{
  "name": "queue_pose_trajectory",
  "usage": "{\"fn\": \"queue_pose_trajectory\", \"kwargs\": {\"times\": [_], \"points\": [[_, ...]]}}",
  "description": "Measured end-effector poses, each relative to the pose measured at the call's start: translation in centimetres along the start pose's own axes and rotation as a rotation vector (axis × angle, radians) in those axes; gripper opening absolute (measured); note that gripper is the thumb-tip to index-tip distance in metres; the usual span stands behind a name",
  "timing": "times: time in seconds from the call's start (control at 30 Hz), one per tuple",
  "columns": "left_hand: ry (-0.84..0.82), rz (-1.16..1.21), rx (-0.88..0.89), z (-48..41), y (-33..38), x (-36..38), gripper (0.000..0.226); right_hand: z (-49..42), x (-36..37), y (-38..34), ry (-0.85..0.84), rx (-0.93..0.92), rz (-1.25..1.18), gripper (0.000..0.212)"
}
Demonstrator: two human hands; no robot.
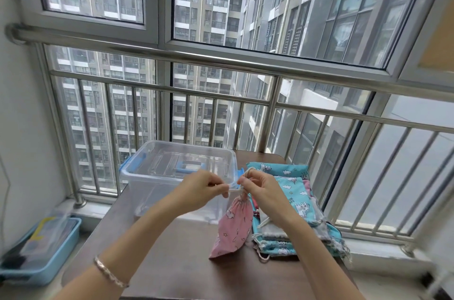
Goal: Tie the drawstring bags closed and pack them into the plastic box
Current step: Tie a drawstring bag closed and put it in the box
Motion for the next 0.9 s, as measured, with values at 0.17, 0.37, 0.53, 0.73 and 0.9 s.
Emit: {"fn": "queue_pose_trajectory", "kwargs": {"times": [0.17, 0.37, 0.53, 0.73, 0.9], "points": [[-0.100, 0.116, 0.045, 0.0, 0.9, 1.3, 0.017, -0.2, 0.4, -0.1, -0.006, -0.022, -0.006, 0.016], [0.106, 0.249, 0.073, -0.2, 0.9, 2.9, 0.008, 0.0, -0.2, 0.0, 0.021, 0.014, -0.076, 0.013], [0.174, 0.350, 0.044, -0.1, 1.8, 3.6, 0.009, 0.1, -1.1, 0.4, 0.023, 0.061, -0.131, 0.019], [0.124, 0.401, 0.032, -0.5, 1.5, 3.6, 0.016, 0.5, -0.9, 0.5, 0.013, 0.011, -0.010, 0.023], [0.124, 0.254, 0.092, -0.6, 1.8, 3.1, 0.013, 0.2, -0.5, 0.2, 0.108, -0.076, 0.235, 0.009]]}}
Point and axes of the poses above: each hand's wrist, its own z-axis away from the middle knuckle, its own x-axis out of the palm, y = z × x, the point moved 3 cm from there along -z, towards the middle knuckle, and after that the axes turned 10 degrees about -z, right-handed, at the moved point
